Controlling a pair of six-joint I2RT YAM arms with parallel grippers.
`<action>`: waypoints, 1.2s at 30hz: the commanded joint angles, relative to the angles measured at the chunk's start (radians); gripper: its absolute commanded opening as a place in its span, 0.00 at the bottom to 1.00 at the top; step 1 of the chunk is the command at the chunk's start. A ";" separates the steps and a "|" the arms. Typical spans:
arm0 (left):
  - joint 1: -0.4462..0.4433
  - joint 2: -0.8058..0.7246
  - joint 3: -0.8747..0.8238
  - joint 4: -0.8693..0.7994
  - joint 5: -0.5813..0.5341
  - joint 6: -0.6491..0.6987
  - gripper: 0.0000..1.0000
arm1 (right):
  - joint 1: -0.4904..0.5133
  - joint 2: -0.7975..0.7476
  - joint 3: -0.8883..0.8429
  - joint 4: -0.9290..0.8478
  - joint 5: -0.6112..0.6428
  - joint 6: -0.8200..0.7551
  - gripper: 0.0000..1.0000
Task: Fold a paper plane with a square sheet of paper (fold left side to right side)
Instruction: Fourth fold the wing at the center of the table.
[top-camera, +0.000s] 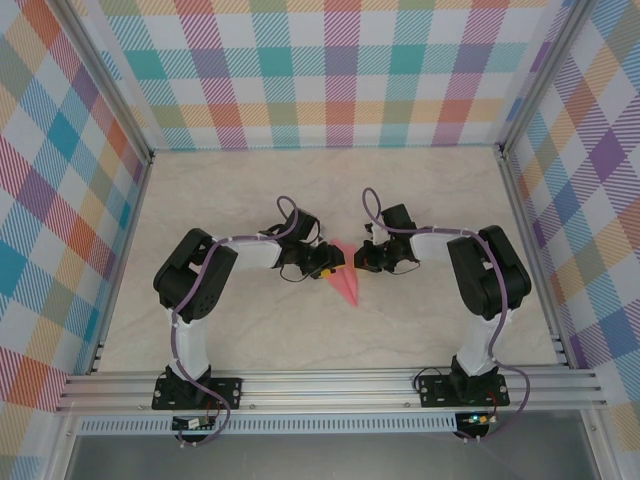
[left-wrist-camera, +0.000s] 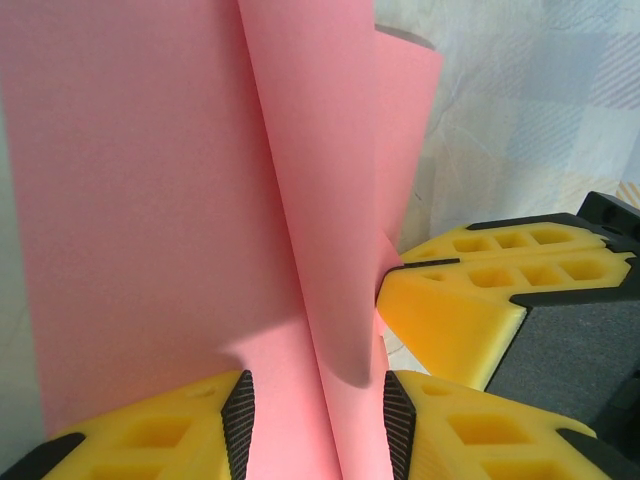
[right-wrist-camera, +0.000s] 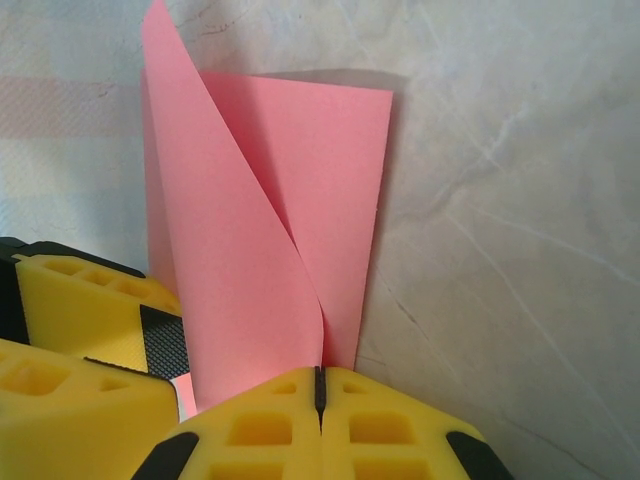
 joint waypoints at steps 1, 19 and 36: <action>-0.011 -0.018 0.013 -0.053 -0.019 0.028 0.41 | 0.005 0.021 0.010 -0.062 0.046 -0.031 0.04; -0.013 -0.060 0.095 -0.077 0.027 0.048 0.18 | 0.016 0.025 0.010 -0.090 0.068 -0.047 0.03; -0.014 0.081 0.184 -0.121 0.004 0.087 0.14 | 0.018 0.030 0.011 -0.109 0.079 -0.057 0.02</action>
